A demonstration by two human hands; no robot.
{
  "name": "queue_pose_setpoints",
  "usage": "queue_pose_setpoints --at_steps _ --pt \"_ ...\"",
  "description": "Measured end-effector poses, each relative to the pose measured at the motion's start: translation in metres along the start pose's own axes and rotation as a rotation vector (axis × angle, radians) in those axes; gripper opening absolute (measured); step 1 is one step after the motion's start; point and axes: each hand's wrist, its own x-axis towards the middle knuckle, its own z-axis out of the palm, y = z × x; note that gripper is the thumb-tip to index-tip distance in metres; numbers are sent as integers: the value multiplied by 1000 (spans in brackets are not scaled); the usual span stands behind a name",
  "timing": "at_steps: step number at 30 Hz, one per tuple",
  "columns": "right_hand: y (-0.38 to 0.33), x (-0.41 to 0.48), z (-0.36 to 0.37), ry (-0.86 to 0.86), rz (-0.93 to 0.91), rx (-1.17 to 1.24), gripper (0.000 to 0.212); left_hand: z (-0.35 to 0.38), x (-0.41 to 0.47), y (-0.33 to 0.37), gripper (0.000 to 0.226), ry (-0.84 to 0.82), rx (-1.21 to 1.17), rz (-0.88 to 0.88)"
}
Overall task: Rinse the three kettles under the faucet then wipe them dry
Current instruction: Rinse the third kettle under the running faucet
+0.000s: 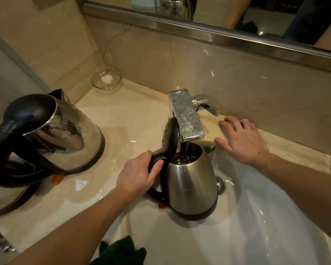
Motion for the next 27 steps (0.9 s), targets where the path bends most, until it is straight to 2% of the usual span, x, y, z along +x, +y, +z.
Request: queue_pose_setpoints --at_steps 18,27 --pt "0 0 1 13 1 7 63 0 0 0 65 20 -5 13" --pt "0 0 1 -1 3 11 66 -1 0 1 60 5 -13 15"
